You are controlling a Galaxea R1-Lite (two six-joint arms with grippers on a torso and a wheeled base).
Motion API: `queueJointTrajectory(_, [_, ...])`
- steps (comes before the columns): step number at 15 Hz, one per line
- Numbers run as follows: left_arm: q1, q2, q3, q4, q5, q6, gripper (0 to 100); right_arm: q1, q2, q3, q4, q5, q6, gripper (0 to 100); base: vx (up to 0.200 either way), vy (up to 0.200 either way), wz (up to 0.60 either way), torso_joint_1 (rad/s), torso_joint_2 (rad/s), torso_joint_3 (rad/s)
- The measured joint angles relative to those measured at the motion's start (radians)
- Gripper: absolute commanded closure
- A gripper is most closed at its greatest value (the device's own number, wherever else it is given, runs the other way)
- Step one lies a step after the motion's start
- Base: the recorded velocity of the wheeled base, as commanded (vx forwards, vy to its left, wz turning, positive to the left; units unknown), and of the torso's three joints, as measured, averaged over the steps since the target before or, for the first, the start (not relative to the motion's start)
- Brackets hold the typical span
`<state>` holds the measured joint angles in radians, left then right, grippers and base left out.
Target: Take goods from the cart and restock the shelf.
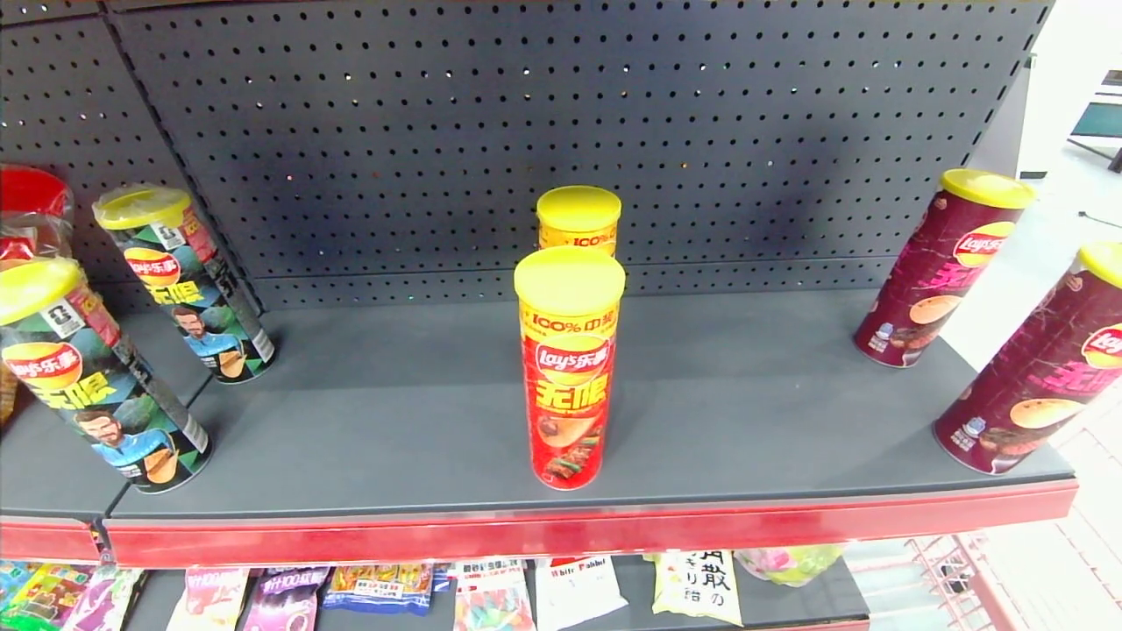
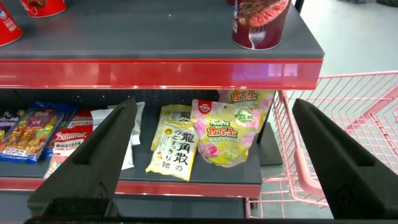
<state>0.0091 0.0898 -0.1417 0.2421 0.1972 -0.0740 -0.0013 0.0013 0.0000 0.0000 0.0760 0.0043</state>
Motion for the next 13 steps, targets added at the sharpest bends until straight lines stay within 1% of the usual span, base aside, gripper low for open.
queueJointTrajectory(1, [-0.003,-0.028,0.024,-0.090,-0.163,0.007,0,0.000,0.000,0.000,0.000,0.000,-0.001,0,0.000,0.000,0.00,0.000,0.00,0.000])
queueJointTrajectory(2, [-0.006,-0.047,0.061,-0.201,-0.261,0.028,0,0.001,0.000,0.000,0.000,0.000,-0.001,0,0.000,0.000,0.00,0.000,0.00,0.000])
queueJointTrajectory(3, [-0.007,-0.060,0.093,-0.237,-0.299,0.039,0,0.001,0.000,0.000,0.000,0.000,-0.001,0,0.000,0.000,0.00,0.000,0.00,0.000])
queueJointTrajectory(4, [-0.008,-0.070,0.111,-0.242,-0.248,0.041,0,0.001,0.000,0.000,0.000,0.000,-0.001,0,0.000,0.000,0.00,0.000,0.00,0.000])
queueJointTrajectory(5, [-0.009,-0.077,0.123,-0.242,-0.164,0.040,0,0.001,0.000,0.000,0.000,0.000,-0.001,0,0.000,0.000,0.00,0.000,0.00,0.000])
queueJointTrajectory(6, [-0.009,-0.081,0.131,-0.242,-0.141,0.040,0,0.001,0.000,0.000,-0.001,0.000,-0.001,0,0.000,0.000,0.00,0.000,0.00,0.000])
queueJointTrajectory(7, [-0.009,-0.084,0.136,-0.242,-0.166,0.040,0,0.001,0.000,0.000,-0.001,0.000,-0.001,0,0.000,0.000,0.00,0.000,0.00,0.000])
queueJointTrajectory(8, [-0.009,-0.086,0.139,-0.242,-0.175,0.037,0,0.000,0.000,0.000,-0.001,0.000,0.001,0,0.000,0.000,0.00,0.000,0.00,0.000])
queueJointTrajectory(10, [-0.009,-0.087,0.141,-0.243,-0.163,0.041,0,0.000,0.000,0.000,-0.001,-0.003,-0.002,0,0.000,0.000,0.00,0.000,0.00,0.000])
queueJointTrajectory(13, [-0.009,-0.087,0.142,-0.243,-0.165,0.042,0,0.000,0.000,0.000,-0.001,-0.004,-0.003,0,0.000,0.000,0.00,0.000,0.00,0.000])
